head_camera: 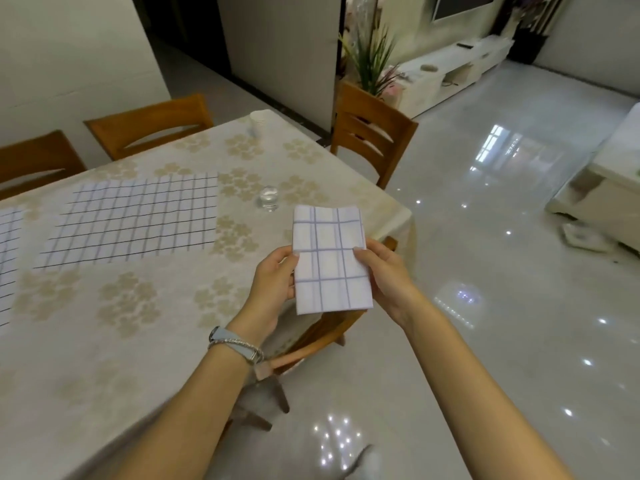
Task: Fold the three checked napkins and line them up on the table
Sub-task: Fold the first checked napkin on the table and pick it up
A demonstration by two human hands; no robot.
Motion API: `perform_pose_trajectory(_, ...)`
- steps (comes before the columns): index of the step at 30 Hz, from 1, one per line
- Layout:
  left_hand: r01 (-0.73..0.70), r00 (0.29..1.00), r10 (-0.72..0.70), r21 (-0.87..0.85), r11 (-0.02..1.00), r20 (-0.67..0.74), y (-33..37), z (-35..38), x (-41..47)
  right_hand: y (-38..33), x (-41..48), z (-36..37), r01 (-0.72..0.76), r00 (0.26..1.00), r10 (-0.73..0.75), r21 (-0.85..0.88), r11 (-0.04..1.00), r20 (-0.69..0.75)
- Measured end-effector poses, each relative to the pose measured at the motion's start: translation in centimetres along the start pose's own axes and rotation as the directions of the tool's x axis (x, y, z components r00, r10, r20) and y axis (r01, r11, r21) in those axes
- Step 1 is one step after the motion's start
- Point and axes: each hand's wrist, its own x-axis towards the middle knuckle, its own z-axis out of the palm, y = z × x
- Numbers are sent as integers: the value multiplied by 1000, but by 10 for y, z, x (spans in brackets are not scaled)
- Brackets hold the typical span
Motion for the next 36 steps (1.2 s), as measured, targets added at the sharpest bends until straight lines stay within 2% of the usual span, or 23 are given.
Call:
perform_pose_trajectory(7, 38, 999, -36, -33, 999, 34, -2, 116, 27, -24, 30, -109, -5, 998, 3, -30, 1000, -61)
perform_pose_trajectory(13, 50, 997, -49, -7, 999, 53, 2, 176, 64, -44, 66, -167, -15, 998, 15, -10, 1000, -65)
perform_pose_trajectory(24, 76, 997, -76, -3, 997, 18, 12, 229, 197, -79, 210, -212, -87, 996, 87, -49, 995, -8)
perform_pose_trajectory(36, 135, 978, -137, -26, 991, -160, 27, 260, 331, -126, 382, -225, -181, 970, 208, -200, 963, 125)
